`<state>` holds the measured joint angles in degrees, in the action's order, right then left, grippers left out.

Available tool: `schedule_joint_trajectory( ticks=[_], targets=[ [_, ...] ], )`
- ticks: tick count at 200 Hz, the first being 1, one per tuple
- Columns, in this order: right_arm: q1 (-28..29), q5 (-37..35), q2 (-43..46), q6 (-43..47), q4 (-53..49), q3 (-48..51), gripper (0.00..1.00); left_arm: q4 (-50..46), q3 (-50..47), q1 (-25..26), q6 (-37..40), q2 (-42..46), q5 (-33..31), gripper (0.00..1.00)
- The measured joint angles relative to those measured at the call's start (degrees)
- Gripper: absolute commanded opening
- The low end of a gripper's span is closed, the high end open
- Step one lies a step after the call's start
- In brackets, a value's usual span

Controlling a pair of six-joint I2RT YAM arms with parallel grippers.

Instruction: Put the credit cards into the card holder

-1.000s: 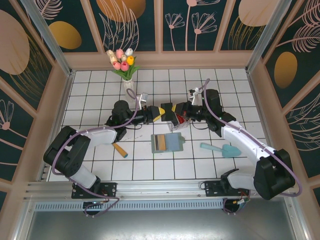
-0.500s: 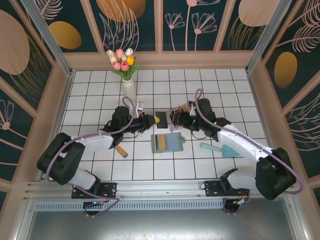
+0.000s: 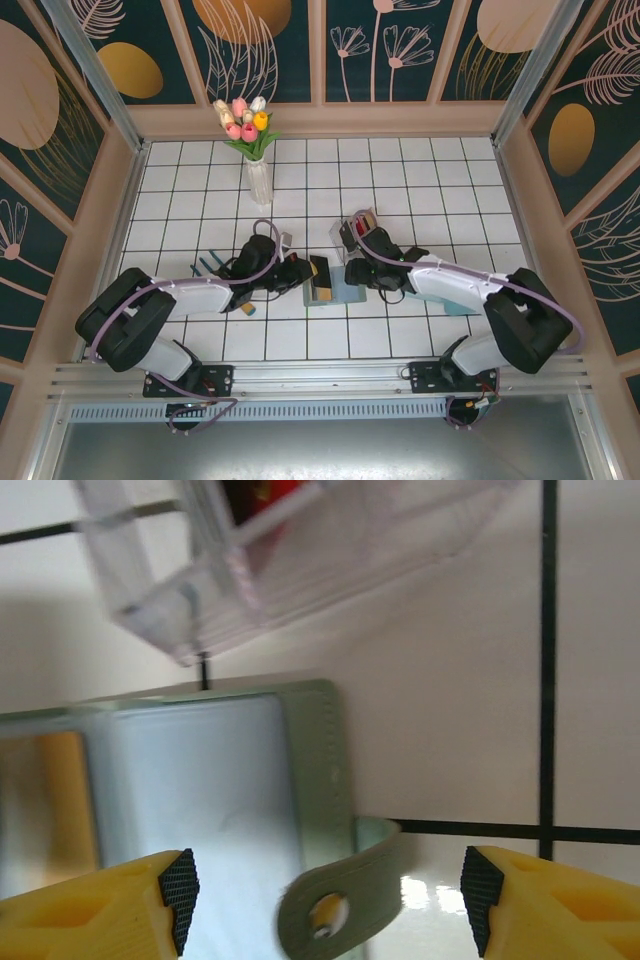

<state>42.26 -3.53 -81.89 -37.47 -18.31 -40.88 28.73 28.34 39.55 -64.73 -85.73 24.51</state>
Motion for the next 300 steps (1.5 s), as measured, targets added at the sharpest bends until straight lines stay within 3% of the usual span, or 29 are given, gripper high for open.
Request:
schedule_joint_trajectory(
  ticks=[53, 104, 151, 197, 239, 300],
  targets=[
    [0.00, -1.68, -2.62, -0.37, -0.59, 0.00, 0.65, -1.75, 1.11, 0.66, 0.09, -2.62, -1.42, 0.00],
    [0.00, -2.89, -4.22, -0.57, -0.66, -0.15, 0.51, 0.24, 1.44, 1.42, -0.02, -6.43, -0.59, 0.01],
    [0.00, -3.10, -4.59, -0.52, -0.61, -0.44, 0.46, 2.93, 1.46, 1.73, -0.48, -8.22, 0.55, 0.01],
    [0.02, -2.54, -5.46, -0.48, 0.33, -0.94, 0.30, 6.03, 1.46, 1.73, -1.51, -10.47, 1.36, 0.02],
    [0.11, -2.12, -5.66, -0.44, 0.94, -0.98, 0.23, 7.74, 2.05, 2.32, -2.03, -12.76, 1.95, 0.03],
    [0.11, -2.03, -5.84, -0.52, 1.40, -1.07, 0.20, 7.06, 3.76, 3.56, -2.10, -14.21, 0.26, 0.05]
  ],
)
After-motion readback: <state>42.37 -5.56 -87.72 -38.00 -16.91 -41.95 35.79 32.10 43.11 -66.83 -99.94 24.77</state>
